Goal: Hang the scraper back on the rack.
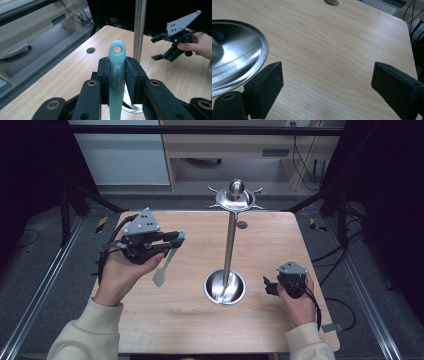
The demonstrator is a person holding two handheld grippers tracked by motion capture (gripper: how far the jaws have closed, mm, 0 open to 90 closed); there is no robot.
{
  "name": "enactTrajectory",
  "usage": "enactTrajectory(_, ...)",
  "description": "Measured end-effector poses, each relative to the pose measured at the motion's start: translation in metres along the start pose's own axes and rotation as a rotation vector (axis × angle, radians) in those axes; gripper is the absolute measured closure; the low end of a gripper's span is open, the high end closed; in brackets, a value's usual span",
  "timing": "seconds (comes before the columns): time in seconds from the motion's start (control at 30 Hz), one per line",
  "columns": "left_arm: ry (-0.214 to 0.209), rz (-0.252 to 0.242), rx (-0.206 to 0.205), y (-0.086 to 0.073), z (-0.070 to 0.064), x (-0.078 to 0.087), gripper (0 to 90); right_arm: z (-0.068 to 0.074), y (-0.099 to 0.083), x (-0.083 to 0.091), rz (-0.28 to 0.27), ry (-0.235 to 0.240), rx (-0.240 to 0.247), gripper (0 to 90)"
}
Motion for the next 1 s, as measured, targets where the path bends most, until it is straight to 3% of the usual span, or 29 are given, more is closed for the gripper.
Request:
enactTrajectory(0.07,-0.005,-0.004,-0.008,0.001,-0.005,-0.001,74.7,0.001,0.0,0.0,0.002,0.001,0.0,10.9)
enactTrajectory(0.53,0.011,-0.056,0.015,0.018,-0.009,-0.002,74.6,0.0,0.0,0.001,-0.007,0.0,0.003,11.0)
enactTrajectory(0.73,0.021,-0.06,0.007,0.024,-0.011,-0.001,74.6,-0.001,-0.001,0.002,-0.008,0.006,-0.021,10.6)
enactTrajectory(1.0,0.025,-0.061,0.004,0.024,-0.011,0.0,74.6,-0.001,-0.001,0.001,-0.003,0.004,-0.017,10.5)
Point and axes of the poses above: each handheld gripper's, and its own axes: x roughly backward along the jaws, y roughly out of its top, z roughly to its left, the point moved 2 cm from there along -x, roughly forward along the jaws, and after that the axes turned 12 degrees about y, right-handed, at the moved point
